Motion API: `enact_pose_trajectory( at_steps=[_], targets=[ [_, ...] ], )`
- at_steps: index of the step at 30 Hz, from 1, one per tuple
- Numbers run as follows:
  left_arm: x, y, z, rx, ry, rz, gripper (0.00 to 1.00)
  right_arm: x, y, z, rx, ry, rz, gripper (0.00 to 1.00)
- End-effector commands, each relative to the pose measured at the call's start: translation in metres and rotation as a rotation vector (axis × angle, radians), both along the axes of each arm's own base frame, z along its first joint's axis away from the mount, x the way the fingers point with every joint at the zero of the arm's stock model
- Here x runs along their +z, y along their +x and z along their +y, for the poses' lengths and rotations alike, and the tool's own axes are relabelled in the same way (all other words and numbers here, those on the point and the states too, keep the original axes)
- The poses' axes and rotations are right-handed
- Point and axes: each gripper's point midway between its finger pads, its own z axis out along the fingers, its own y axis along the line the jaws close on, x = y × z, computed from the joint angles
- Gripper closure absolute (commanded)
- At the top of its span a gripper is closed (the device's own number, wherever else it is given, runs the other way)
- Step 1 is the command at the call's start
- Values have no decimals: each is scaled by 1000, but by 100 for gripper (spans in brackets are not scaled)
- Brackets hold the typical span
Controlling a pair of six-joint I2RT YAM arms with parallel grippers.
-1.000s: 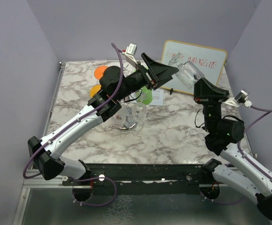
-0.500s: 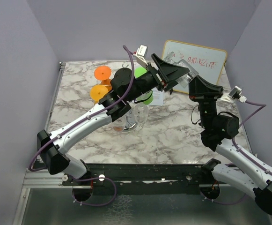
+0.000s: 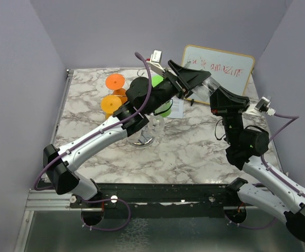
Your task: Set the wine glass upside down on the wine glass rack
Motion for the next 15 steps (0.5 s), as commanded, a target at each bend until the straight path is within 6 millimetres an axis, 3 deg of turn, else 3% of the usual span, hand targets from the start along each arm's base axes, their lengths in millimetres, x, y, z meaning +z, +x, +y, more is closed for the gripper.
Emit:
enact_pose_trajectory(
  at_steps=[1, 3, 8, 15],
  targets=[
    [21, -7, 7, 43, 6, -161, 61, 9, -3, -7, 14, 43, 38, 89],
    [21, -8, 10, 62, 18, -190, 64, 7, -1, -9, 14, 59, 66, 81],
    [26, -10, 17, 97, 38, -264, 66, 4, -2, -11, 16, 56, 99, 46],
    [32, -9, 25, 176, 104, -404, 67, -26, -7, -18, -26, -35, 194, 33]
  ],
)
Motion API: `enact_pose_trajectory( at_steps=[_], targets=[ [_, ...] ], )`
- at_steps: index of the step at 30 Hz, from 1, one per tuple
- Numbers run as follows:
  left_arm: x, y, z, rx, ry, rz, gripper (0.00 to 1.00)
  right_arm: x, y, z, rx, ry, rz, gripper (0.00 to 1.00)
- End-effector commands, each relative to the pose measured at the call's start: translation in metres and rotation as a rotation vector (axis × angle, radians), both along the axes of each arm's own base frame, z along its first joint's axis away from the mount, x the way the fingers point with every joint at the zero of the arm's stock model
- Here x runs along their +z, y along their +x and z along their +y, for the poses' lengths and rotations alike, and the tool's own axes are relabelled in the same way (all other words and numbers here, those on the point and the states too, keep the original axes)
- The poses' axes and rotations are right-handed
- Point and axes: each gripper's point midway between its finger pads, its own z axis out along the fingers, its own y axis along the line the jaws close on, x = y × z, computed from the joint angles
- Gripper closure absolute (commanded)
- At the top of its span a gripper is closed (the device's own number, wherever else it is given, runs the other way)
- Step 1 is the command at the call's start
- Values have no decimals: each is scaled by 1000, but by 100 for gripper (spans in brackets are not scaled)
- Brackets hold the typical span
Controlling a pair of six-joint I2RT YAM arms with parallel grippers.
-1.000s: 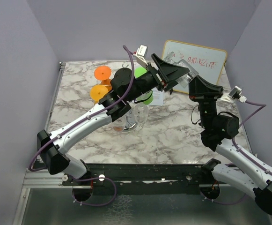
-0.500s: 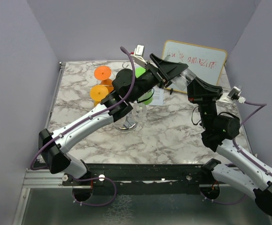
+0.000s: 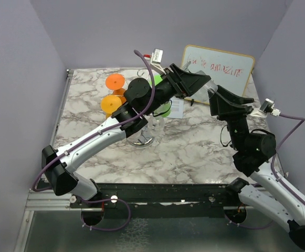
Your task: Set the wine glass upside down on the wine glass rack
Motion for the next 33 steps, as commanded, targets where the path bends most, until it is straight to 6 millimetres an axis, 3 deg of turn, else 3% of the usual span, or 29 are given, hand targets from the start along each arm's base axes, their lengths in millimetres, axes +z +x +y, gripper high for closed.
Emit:
enact_pose_trajectory(
  at_steps=[1, 9, 12, 16, 20, 22, 24, 29, 33],
  targets=[
    [39, -11, 24, 84, -19, -206, 67, -16, -4, -13, -36, -15, 82, 32],
    [41, -15, 26, 127, 85, -408, 67, -28, -24, -34, -44, -5, 169, 30],
    [39, -18, 25, 142, 146, -525, 69, -15, -33, -37, -29, -30, 202, 30],
    [39, -24, 27, 162, 221, -695, 71, 19, -41, -33, 14, -70, 244, 30],
    [36, -27, 28, 188, 293, -858, 71, 42, -39, -17, 91, -73, 313, 31],
    [37, -32, 29, 190, 320, -947, 71, 42, -27, -2, 122, -118, 392, 32],
    [38, -33, 30, 206, 344, -1014, 71, 62, -26, 7, 155, -148, 428, 32],
    [37, -20, 33, 289, 445, -1106, 71, 78, -23, 48, 324, -253, 476, 36],
    [35, -7, 35, 347, 523, -1148, 70, 82, -23, 65, 402, -281, 489, 42]
  ],
)
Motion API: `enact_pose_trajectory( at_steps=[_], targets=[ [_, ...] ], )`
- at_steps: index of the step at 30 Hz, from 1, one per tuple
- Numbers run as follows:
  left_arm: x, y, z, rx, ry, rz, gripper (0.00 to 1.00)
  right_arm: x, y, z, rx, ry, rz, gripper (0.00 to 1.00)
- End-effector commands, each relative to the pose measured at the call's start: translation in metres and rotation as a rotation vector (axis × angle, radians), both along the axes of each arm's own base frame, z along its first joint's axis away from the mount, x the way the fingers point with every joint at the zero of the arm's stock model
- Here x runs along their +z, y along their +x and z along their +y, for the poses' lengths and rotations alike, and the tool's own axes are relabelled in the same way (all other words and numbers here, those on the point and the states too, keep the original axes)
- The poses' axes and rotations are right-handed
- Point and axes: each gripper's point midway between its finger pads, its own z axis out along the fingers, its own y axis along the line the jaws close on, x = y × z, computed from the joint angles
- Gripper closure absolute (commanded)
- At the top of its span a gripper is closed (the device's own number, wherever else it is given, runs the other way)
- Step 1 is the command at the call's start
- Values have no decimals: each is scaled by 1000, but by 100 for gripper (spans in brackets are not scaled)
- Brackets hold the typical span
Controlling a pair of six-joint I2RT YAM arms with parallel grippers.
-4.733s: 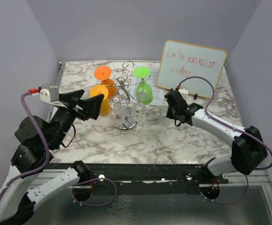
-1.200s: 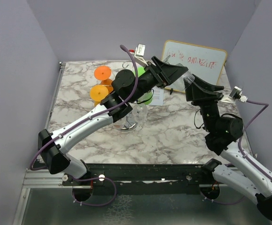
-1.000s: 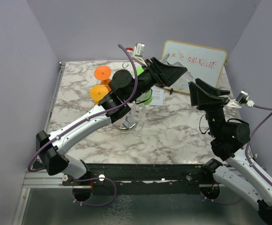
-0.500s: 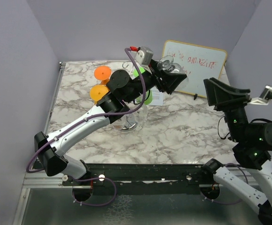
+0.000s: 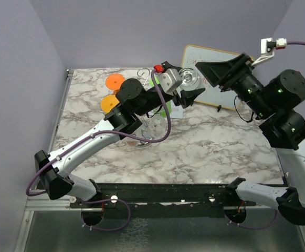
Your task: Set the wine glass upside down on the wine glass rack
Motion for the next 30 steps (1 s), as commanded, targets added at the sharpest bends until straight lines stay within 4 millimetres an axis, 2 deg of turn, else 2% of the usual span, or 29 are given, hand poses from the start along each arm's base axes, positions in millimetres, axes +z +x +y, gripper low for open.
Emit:
enact_pose_trajectory(
  at_steps=[1, 6, 10, 17, 18, 20, 25, 27, 30],
  targets=[
    [32, 2, 16, 97, 12, -186, 70, -22, -14, 25, 163, -84, 103, 44],
    [28, 12, 13, 141, 70, -220, 70, -32, -12, 40, 226, -108, 139, 52],
    [23, 20, 11, 170, 102, -229, 70, -36, -12, 44, 247, -111, 155, 63],
    [14, 24, 7, 176, 128, -222, 70, -36, -10, 41, 225, -89, 150, 97],
    [16, 24, 8, 177, 120, -215, 68, -36, -9, 40, 218, -85, 148, 99],
    [18, 26, 10, 185, 90, -174, 60, -35, -6, 37, 196, -71, 139, 99],
    [18, 21, 12, 157, 60, -96, 23, -27, 4, 20, 82, 0, 85, 99],
    [17, 17, 14, 142, 45, -63, 14, -25, 9, 11, 24, 30, 64, 99],
    [20, 12, 25, 148, 12, 3, 6, -20, 16, -5, -67, 72, 27, 99]
  ],
)
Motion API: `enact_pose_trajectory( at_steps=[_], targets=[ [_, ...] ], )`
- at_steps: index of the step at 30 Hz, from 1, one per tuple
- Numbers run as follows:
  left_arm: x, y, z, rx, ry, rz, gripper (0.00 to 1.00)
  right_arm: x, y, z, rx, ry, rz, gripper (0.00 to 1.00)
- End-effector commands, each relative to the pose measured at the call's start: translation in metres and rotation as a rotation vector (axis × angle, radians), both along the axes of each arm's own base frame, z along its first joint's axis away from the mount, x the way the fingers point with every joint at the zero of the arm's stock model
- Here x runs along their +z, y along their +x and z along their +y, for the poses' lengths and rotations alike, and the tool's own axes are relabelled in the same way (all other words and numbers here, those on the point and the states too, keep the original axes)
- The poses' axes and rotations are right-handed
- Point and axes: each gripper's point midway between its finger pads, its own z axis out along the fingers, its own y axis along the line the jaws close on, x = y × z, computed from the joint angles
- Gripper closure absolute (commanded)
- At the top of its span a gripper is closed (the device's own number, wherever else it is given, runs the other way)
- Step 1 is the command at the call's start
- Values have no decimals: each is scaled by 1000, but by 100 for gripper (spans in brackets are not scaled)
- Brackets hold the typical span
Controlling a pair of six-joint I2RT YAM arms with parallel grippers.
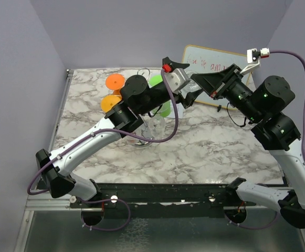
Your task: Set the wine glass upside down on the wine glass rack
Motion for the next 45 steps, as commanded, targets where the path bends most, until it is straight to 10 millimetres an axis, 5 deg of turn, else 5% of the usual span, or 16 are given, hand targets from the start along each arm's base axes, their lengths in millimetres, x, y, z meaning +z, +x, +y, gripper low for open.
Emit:
enact_pose_trajectory(
  at_steps=[1, 6, 11, 17, 28, 33, 45],
  targets=[
    [35, -11, 29, 30, -154, 87, 4, 33, 11, -33, -189, 123, -117, 99],
    [47, -26, 44, -1, -245, 223, 1, 30, 22, -45, -277, 148, -138, 99],
    [55, -25, 56, 25, -391, 535, 3, 26, 28, -42, -285, 136, -149, 99],
    [45, -36, 44, -58, -400, 789, 9, 26, 21, -34, -229, 136, -186, 99],
    [27, -23, 28, -212, -317, 939, 21, 33, -3, -26, -121, 130, -275, 99],
    [36, -34, 28, -351, -316, 941, 41, 32, -8, -19, -75, 118, -276, 99],
    [45, -41, 34, -430, -333, 938, 61, 22, -6, -10, -37, 121, -251, 99]
  ],
)
